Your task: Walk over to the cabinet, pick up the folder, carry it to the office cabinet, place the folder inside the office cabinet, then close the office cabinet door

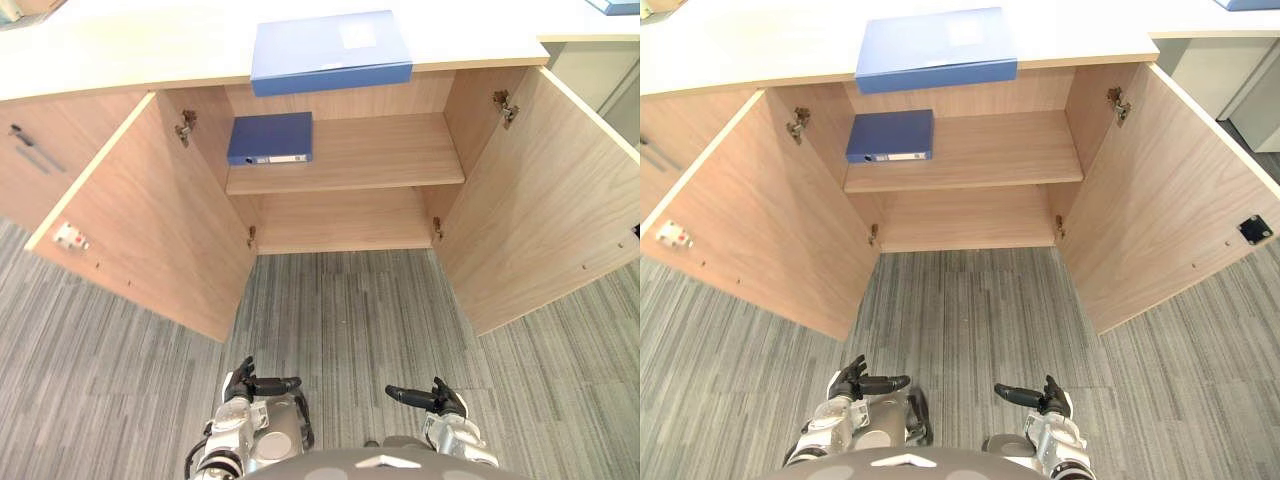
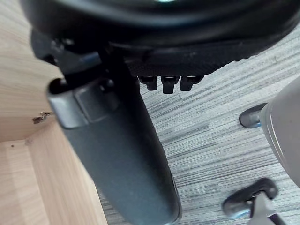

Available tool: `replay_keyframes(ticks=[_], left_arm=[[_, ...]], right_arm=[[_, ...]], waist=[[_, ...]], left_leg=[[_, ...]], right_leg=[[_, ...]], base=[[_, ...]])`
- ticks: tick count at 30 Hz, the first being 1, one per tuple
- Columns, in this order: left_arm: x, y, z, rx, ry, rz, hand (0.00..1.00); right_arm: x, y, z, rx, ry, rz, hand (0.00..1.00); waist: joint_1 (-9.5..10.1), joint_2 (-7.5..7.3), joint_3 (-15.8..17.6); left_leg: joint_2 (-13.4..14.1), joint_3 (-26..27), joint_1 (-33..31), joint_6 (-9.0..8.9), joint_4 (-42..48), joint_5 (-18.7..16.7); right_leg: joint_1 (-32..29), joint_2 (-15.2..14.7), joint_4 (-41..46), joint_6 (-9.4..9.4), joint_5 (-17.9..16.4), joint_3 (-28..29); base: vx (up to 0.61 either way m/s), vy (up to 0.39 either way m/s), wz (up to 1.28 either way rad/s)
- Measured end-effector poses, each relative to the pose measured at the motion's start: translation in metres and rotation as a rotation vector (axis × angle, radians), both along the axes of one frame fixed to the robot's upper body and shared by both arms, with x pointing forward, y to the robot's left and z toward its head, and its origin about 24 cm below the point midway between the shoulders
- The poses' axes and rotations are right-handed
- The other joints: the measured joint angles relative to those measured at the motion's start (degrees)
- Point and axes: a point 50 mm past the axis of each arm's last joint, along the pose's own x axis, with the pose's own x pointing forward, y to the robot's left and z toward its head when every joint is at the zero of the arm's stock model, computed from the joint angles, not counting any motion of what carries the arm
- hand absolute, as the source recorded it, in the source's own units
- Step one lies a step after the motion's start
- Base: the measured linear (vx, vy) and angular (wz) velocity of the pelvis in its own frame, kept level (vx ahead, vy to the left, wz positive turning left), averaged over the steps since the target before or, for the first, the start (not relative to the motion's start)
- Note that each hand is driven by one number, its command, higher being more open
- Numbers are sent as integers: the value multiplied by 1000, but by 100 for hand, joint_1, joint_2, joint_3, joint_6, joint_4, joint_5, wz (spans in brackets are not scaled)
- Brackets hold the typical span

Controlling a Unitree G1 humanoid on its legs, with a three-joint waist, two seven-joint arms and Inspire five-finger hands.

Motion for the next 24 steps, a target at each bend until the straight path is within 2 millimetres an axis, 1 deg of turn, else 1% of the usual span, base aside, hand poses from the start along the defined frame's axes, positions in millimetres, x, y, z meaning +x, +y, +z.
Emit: replay_keyframes(ticks=[1, 2, 3, 4, 5, 6, 7, 8, 9, 10, 12, 13, 14, 15, 16, 17, 18, 19, 20, 22, 23, 24], left_arm=[[-3, 5, -1, 10, 16, -1, 100], [-4, 7, -2, 16, 23, -1, 100], [-5, 10, -2, 23, 28, -7, 100], [-6, 10, -2, 24, 34, -8, 100], [-8, 10, -4, 23, 43, -7, 100], [-9, 9, -4, 21, 49, -13, 100], [-11, 7, -5, 21, 55, -25, 100], [-11, 6, -5, 21, 58, -37, 100], [-11, 2, -6, 15, 69, -55, 100], [-12, -1, -7, 8, 73, -59, 100], [-10, -5, -7, -6, 67, -55, 100], [-11, -6, -7, -18, 67, -40, 100], [-11, -7, -7, -19, 68, -39, 100], [-14, -7, -9, -20, 76, -39, 100], [-17, -10, -11, -32, 92, -40, 100], [-16, -15, -11, -44, 94, -42, 100], [-16, -21, -11, -65, 90, -31, 100], [-16, -23, -12, -74, 90, -17, 100], [-17, -26, -12, -85, 92, -1, 100], [-16, -27, -11, -96, 85, 11, 100], [-12, -26, -9, -97, 62, 26, 100], [-11, -25, -8, -97, 55, 33, 100]], right_arm=[[-4, 2, -2, 11, 11, -18, 100], [-6, 6, -3, 24, 15, -28, 100], [-12, 10, -6, 38, 38, -36, 100], [-15, 11, -7, 43, 48, -37, 100], [-16, 11, -7, 46, 53, -36, 100], [-12, 11, -6, 46, 44, -29, 100], [-8, 11, -5, 44, 32, -22, 100], [-6, 11, -4, 43, 21, -19, 100], [2, 12, -2, 48, -3, -10, 100], [4, 12, -1, 49, -9, -6, 100], [6, 12, 0, 47, -18, -4, 100], [8, 12, 1, 45, -27, -1, 100], [8, 12, 1, 44, -29, -1, 100], [7, 12, 1, 44, -26, -1, 100], [1, 7, -2, 38, -5, -9, 100], [-2, 2, -3, 27, 9, -11, 100], [-6, -5, -4, 12, 29, -20, 100], [-8, -7, -4, 8, 39, -25, 100], [-11, -10, -5, 3, 53, -27, 100], [-19, -11, -7, 3, 73, -35, 100], [-20, -9, -7, 4, 76, -22, 100], [-19, -9, -7, 2, 72, -15, 100]], waist=[[-6, -126, -154], [-49, -246, -242], [-32, -360, -313], [-15, -391, -359], [6, -409, -394], [25, -384, -395], [8, -334, -401], [3, -299, -402], [-40, -276, -407], [-53, -233, -380], [-66, -207, -364], [-78, -191, -358], [-91, -190, -360], [-163, -237, -389], [-215, -241, -455], [-221, -155, -506], [-174, -25, -536], [-168, 22, -528], [-176, 77, -512], [-186, 34, -479], [-187, -37, -439], [-183, -60, -427]], left_leg=[[-138, 81, 42, 100, 10, 55], [-246, 189, 100, 144, -34, -50], [-339, 356, 247, 213, -41, -187], [-377, 439, 336, 243, -34, -252], [-423, 604, 550, 323, -56, -367], [-445, 765, 794, 417, -144, -463], [-445, 794, 955, 443, -245, -527], [-448, 814, 1058, 420, -315, -575], [-486, 839, 1302, 425, -496, -614], [-525, 841, 1484, 424, -665, -613], [-526, 836, 1760, 423, -872, -613], [-488, 794, 1993, 410, -1036, -605], [-475, 761, 2050, 378, -1080, -591], [-508, 630, 2103, 192, -1149, -576], [-548, 383, 2199, 14, -1227, -620], [-475, 335, 2186, -20, -1241, -600], [-365, 327, 2199, -52, -1230, -593], [-306, 329, 2230, -70, -1214, -592], [-191, 323, 2280, -123, -1093, -577], [-25, 314, 2172, -153, -392, -572], [244, 318, 1734, -198, 850, -552], [364, 327, 1522, -215, 1323, -558]], right_leg=[[25, -202, 35, 91, -119, 144], [-15, -332, 106, 107, -125, 211], [-41, -473, 276, 129, -112, 295], [-79, -522, 426, 131, -114, 361], [-230, -563, 931, 146, -112, 490], [-555, -557, 1766, 332, -11, 568], [-946, -545, 2566, 556, 51, 577], [-1201, -519, 3037, 574, -11, 568], [-1708, -468, 3771, 512, -217, 464], [-1923, -458, 3908, 421, -322, 347], [-2195, -377, 3745, 314, -435, 166], [-2386, -231, 3255, 266, -461, 41], [-2437, -163, 2943, 252, -443, 32], [-2390, -62, 1992, 229, -66, 89], [-2365, -65, 1783, 45, 377, 16], [-2320, -21, 1747, 1, 364, -36], [-2228, 39, 1678, -36, 340, -139], [-2176, 78, 1660, -55, 329, -174], [-2002, 126, 1585, -117, 292, -264], [-1624, 129, 1383, -184, 253, -367], [-1323, 106, 1191, -244, 217, -409], [-1244, 110, 1129, -297, 185, -412]], base=[[383, 238, -40], [461, 291, -44], [374, 245, -36], [362, 253, -56], [347, 264, -71], [376, 337, -78], [284, 292, -64], [320, 271, -40], [268, 157, -20], [271, 106, -9], [273, -43, 8], [280, -87, 19], [348, -156, 40], [326, -143, 64], [397, -169, 67], [340, -144, 54], [241, -122, 23], [249, -167, 20], [206, -174, 24], [202, -189, 30], [156, -149, 15], [144, -129, 4]])
